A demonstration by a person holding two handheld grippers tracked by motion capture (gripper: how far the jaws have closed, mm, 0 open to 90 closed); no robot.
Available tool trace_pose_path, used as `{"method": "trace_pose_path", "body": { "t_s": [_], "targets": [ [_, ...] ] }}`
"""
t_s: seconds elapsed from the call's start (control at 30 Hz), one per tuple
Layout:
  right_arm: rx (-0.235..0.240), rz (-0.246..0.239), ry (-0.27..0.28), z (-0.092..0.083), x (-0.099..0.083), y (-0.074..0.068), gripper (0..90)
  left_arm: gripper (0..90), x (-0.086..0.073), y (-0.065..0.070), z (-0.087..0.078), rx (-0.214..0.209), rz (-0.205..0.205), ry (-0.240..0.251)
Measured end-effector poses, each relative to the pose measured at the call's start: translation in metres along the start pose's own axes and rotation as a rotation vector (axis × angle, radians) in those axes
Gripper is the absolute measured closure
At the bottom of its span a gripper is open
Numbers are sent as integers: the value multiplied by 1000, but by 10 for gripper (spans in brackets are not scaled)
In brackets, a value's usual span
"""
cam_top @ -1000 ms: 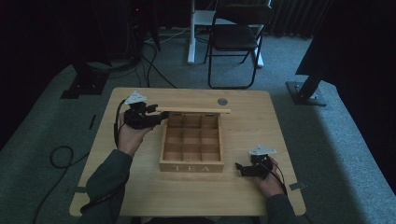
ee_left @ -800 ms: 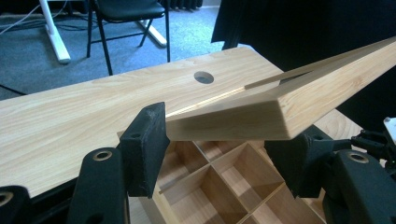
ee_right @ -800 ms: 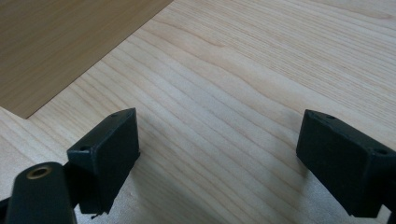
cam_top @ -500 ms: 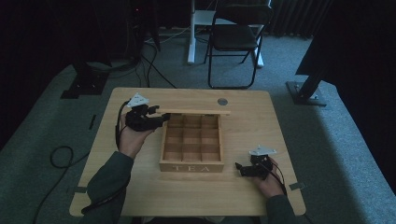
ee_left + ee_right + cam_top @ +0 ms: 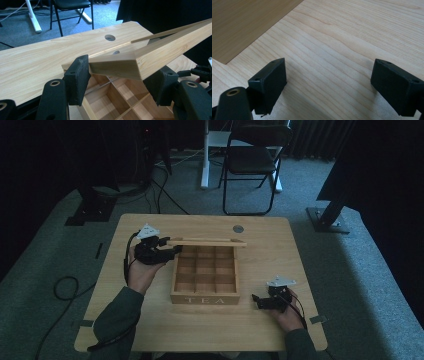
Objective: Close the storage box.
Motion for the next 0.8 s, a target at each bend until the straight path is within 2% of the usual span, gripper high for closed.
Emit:
{"method": "trace_pose_path", "body": {
  "t_s": [0.57,0.8],
  "targets": [
    [-1,-3,0,0,0,0,128,390,-17,5,-3,3,-31,7],
    [2,-3,-3,1,1,0,127,385,-27,7,-4,-3,-56,6]
  ]
}}
Point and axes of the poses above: each handheld gripper's, and its own axes: z roughly forward along the jaws, x roughly out of its top, y roughly to its right, the point moved 2 cm from there along z, roughly forward along the jaws, and after that the axes turned 13 degrees about x, right-handed, at the moved point
